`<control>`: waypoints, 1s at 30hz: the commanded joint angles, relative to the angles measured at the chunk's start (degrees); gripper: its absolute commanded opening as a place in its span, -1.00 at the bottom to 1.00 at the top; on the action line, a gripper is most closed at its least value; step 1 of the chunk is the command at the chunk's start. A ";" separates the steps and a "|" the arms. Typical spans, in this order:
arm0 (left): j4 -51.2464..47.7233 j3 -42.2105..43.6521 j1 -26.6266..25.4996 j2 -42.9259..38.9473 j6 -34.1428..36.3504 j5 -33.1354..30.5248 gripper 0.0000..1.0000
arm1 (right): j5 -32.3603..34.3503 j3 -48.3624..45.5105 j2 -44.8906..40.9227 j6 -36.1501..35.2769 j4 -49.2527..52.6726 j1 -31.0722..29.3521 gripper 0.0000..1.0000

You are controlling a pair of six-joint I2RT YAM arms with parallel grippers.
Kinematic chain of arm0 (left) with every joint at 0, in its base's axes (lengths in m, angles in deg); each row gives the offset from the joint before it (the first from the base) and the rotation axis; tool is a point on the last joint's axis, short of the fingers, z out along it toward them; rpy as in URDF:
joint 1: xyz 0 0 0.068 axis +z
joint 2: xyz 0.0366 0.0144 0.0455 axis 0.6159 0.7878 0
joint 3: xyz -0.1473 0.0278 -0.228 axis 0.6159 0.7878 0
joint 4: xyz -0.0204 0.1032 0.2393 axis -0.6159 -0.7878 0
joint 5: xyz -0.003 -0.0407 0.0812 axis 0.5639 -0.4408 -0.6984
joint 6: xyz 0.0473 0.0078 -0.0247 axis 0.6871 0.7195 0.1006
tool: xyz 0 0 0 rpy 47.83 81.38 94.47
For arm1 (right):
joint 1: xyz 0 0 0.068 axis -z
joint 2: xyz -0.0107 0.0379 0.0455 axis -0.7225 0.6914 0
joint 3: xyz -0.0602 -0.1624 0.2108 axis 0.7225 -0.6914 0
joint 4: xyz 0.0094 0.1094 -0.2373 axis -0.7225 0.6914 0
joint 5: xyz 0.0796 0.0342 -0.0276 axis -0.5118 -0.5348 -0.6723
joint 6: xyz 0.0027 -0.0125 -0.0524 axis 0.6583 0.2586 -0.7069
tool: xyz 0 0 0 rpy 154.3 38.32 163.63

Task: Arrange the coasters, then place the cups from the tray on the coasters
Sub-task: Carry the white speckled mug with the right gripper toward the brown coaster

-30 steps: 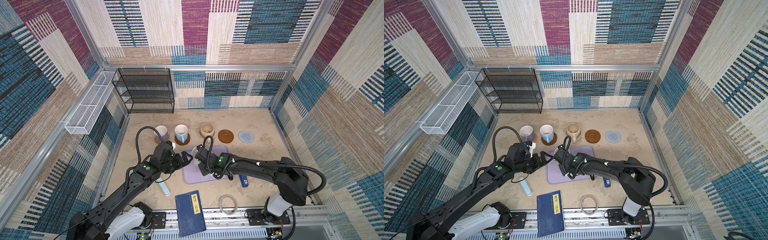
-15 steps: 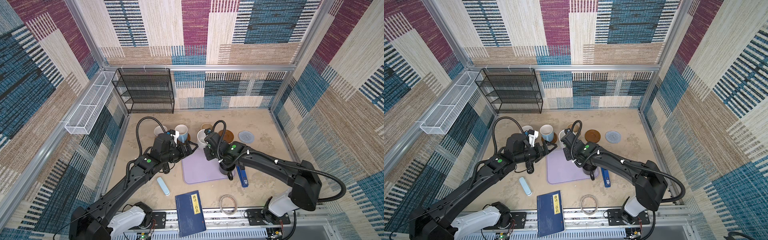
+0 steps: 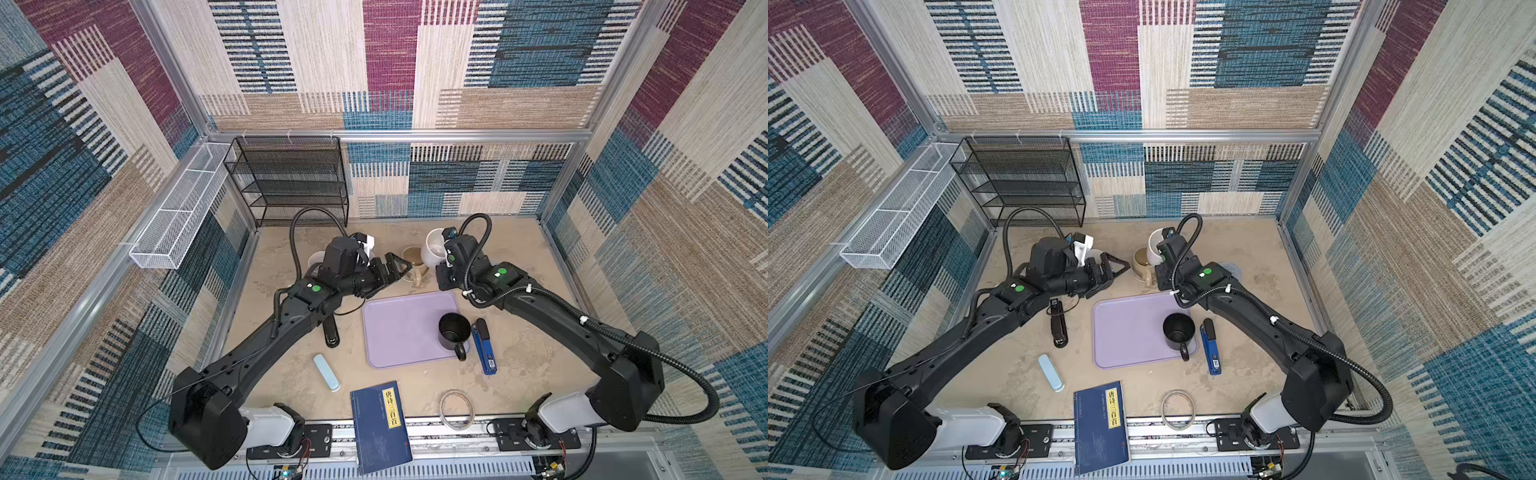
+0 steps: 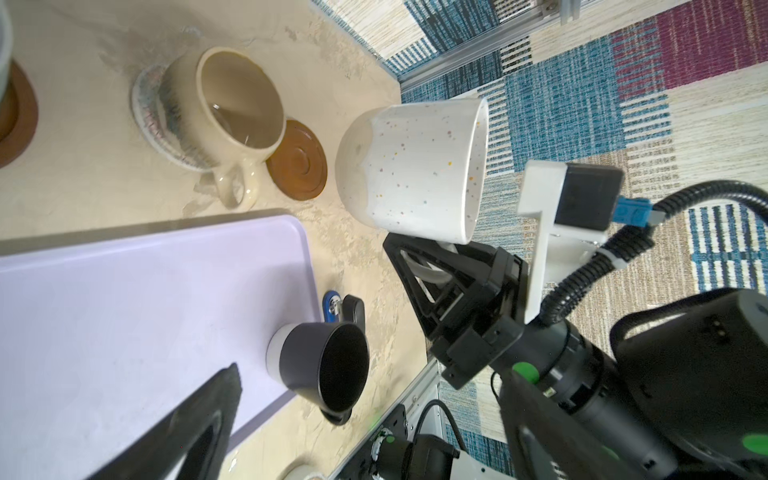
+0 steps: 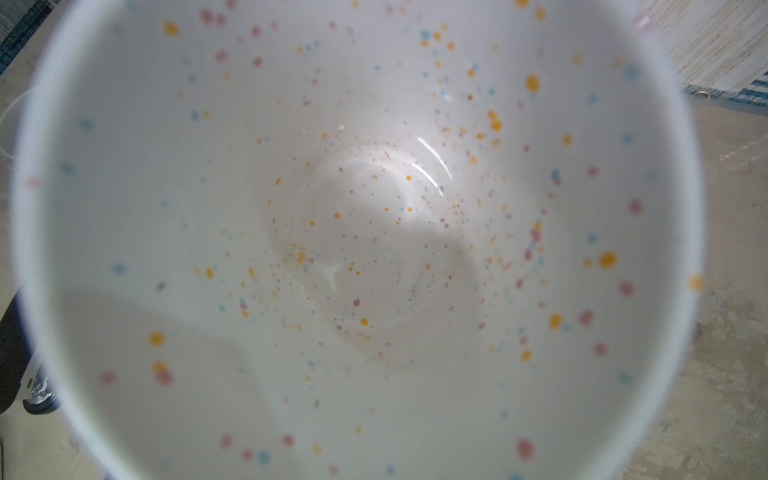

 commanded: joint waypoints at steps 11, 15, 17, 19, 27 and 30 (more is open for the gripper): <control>2.56 -12.80 -1.53 13.28 1.14 2.91 0.99 | -7.63 2.02 4.94 -2.93 -6.73 11.72 -1.00; 1.71 -16.08 -1.98 17.44 1.79 2.92 0.99 | -7.12 1.46 8.41 -3.26 -7.68 13.23 -1.00; 1.70 -17.15 -2.07 19.45 1.79 3.05 0.99 | -6.38 1.05 9.62 -3.28 -7.98 13.61 -1.00; 1.44 -18.13 -2.06 21.26 2.03 2.83 1.00 | -5.76 0.81 10.73 -3.04 -8.26 13.91 -1.00; 0.42 -22.56 -2.55 27.10 1.98 3.12 1.00 | -3.94 1.74 15.55 -2.69 -7.96 14.50 -1.00; 0.95 -23.98 -2.55 29.09 1.39 4.02 0.97 | -4.24 2.33 17.04 -2.83 -8.05 14.90 -1.00</control>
